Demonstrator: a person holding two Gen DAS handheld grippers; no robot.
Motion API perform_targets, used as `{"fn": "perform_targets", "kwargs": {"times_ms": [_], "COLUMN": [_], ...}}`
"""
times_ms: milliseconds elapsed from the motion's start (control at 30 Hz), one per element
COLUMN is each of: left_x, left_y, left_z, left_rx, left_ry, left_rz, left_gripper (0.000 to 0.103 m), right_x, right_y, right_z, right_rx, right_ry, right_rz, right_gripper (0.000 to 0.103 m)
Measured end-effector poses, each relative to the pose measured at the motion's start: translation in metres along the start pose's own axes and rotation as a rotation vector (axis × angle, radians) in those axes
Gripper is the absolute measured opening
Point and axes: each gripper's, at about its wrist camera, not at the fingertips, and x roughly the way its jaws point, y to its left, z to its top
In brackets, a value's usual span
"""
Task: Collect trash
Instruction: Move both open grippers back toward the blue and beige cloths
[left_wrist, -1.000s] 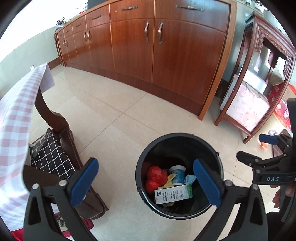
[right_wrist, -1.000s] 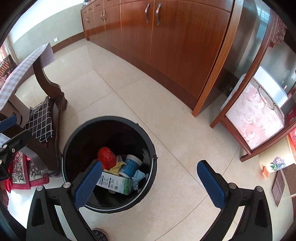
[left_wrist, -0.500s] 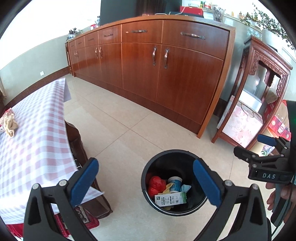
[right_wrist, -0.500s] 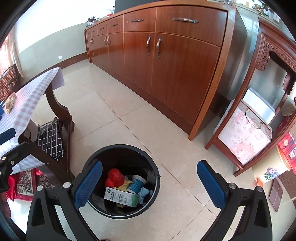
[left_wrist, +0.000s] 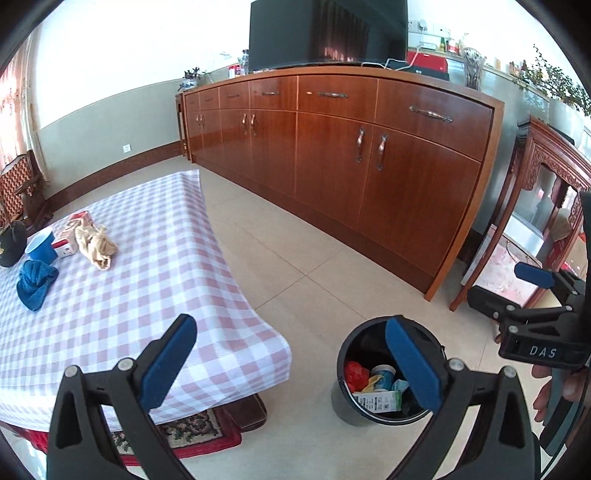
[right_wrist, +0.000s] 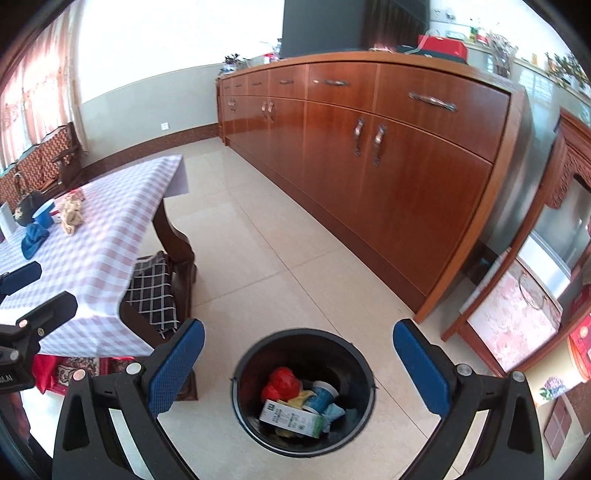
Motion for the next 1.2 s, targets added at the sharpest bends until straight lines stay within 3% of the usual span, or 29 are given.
{"fn": "perform_targets", "kwargs": {"times_ms": [333, 500, 667, 833, 933, 1200], "left_x": [-0.027, -0.048, -0.055, -0.061, -0.061, -0.034], "left_y": [0.077, 0.130, 0.184, 0.234, 0.258, 0.318], "left_z": [-0.006, -0.015, -0.027, -0.039, -0.043, -0.037], "left_rx": [-0.104, -0.198, -0.280, -0.350, -0.359, -0.388], "left_ry": [-0.038, -0.082, -0.069, -0.080, -0.078, -0.030], "left_rz": [0.110, 0.167, 0.268, 0.363, 0.427, 0.440], "left_gripper": [0.103, 0.102, 0.102, 0.102, 0.102, 0.099], "right_x": [-0.006, -0.007, 0.000, 0.016, 0.024, 0.067], "right_y": [0.076, 0.114, 0.163, 0.228, 0.265, 0.350], "right_z": [0.034, 0.048, 0.063, 0.076, 0.084, 0.107], "right_rx": [-0.061, -0.074, -0.102, -0.233, -0.288, -0.396], "right_ry": [-0.098, -0.154, -0.169, -0.092, -0.096, -0.036], "right_rz": [0.096, 0.197, 0.304, 0.386, 0.400, 0.452], "right_gripper": [0.103, 0.103, 0.103, 0.103, 0.103, 0.102]}}
